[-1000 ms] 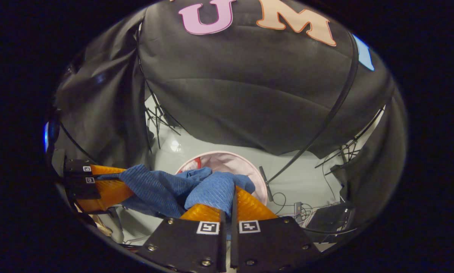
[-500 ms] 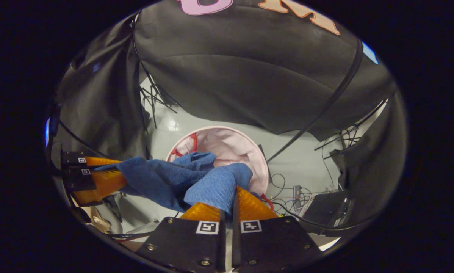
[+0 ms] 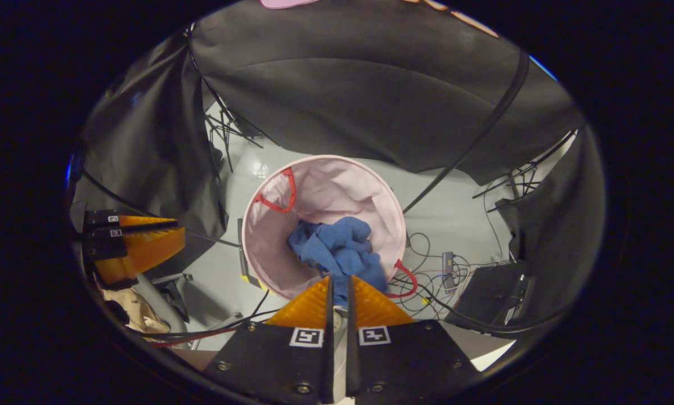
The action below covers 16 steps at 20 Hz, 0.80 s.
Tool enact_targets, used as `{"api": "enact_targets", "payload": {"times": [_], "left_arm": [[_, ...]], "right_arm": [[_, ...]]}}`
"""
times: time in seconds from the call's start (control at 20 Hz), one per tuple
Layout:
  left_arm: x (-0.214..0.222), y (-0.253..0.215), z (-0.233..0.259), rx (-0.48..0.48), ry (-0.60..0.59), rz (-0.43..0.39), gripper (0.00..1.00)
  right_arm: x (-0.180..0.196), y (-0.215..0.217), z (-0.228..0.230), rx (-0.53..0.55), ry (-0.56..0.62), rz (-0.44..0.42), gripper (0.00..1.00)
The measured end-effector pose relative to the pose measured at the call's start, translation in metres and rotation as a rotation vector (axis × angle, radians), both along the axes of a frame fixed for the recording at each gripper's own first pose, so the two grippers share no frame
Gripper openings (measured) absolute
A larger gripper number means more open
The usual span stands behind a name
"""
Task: Grasp the clothes on the hanger with both hands and then place them into the laundry hamper below.
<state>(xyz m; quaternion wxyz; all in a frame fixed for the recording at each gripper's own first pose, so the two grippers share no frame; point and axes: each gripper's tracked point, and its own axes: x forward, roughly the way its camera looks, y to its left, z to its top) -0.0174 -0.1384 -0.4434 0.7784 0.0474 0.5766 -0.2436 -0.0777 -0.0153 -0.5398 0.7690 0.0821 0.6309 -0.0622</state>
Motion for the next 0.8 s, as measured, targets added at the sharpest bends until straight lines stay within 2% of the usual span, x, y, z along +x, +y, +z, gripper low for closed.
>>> {"api": "enact_targets", "payload": {"times": [0.35,0.8], "left_arm": [[0.001,0.002,0.009,-0.006,-0.034,-0.001,0.18],[0.054,-0.022,0.099,-0.129,-0.309,0.045,0.18]], "right_arm": [[0.015,-0.004,0.020,-0.003,-0.070,-0.004,0.09],[0.077,-0.028,0.133,-0.072,-0.373,-0.061,0.09]]}}
